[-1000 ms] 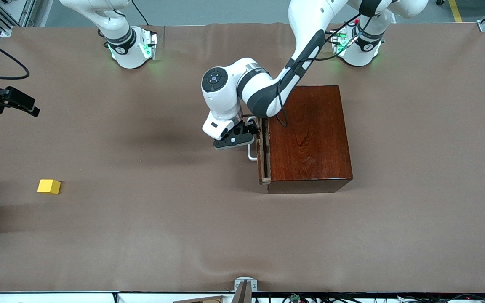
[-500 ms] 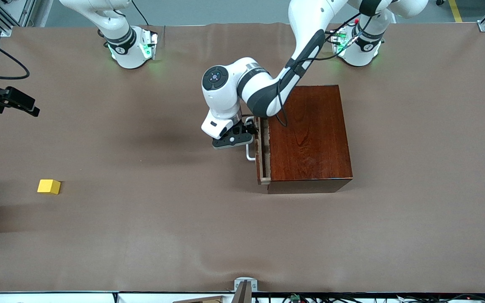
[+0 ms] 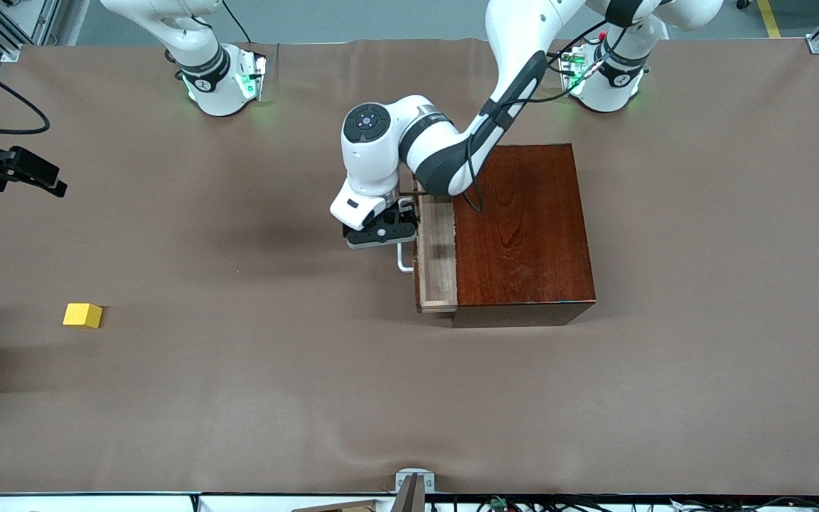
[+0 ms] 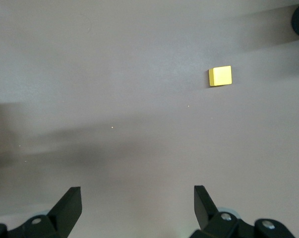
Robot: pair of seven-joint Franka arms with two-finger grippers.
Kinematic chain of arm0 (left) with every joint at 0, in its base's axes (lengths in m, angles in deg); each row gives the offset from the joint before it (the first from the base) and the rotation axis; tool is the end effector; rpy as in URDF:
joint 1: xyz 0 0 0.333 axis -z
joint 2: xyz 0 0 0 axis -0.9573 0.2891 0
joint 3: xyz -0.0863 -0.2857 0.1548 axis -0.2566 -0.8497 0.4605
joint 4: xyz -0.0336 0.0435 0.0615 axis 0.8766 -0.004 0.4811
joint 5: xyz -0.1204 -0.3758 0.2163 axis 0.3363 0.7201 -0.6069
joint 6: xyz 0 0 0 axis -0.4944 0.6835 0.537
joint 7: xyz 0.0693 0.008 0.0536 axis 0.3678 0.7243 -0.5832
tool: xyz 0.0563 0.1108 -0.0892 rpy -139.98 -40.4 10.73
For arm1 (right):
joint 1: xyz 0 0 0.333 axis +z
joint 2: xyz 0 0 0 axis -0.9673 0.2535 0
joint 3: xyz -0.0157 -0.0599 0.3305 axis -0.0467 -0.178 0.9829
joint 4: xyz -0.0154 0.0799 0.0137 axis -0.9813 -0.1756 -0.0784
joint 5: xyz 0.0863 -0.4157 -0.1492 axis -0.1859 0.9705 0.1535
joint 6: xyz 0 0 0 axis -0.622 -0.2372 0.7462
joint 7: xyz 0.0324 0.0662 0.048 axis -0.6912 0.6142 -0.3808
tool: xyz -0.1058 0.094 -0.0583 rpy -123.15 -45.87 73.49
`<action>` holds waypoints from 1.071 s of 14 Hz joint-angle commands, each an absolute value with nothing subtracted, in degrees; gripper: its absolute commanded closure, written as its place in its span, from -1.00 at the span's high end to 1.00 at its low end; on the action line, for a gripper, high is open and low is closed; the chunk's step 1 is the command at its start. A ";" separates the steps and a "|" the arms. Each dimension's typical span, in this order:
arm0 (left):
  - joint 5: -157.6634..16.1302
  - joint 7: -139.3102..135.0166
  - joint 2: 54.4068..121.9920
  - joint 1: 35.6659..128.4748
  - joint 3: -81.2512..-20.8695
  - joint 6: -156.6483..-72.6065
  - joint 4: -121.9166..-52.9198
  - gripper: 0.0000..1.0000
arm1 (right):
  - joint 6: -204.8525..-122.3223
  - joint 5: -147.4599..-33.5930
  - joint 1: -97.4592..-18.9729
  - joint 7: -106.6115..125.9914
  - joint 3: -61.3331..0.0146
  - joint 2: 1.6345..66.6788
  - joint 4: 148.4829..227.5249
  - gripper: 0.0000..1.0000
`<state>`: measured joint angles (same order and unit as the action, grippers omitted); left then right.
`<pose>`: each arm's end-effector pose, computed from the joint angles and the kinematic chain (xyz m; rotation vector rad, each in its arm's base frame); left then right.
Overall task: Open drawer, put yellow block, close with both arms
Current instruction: 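Pull the drawer out by its handle with the left gripper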
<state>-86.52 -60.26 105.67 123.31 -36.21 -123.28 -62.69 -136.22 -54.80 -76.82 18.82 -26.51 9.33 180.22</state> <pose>0.5068 -0.6539 0.2490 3.0431 0.2279 0.1865 0.5997 -0.0262 0.6002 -3.1143 0.1871 0.0469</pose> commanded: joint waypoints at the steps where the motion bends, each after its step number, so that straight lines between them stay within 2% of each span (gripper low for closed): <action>1: -85.30 -61.26 107.66 124.08 -36.78 -127.89 -58.81 1.00 | -136.21 -55.44 -77.16 18.94 -26.44 9.37 179.86 1.00; 7: -83.37 -61.35 108.19 124.08 -36.60 -133.77 -58.90 1.00 | -136.21 -55.44 -77.07 18.94 -26.44 9.46 179.95 1.00; 15: -83.36 -61.35 107.14 124.35 -36.16 -133.43 -59.16 1.00 | -136.30 -55.44 -77.07 18.94 -26.44 9.64 179.86 1.00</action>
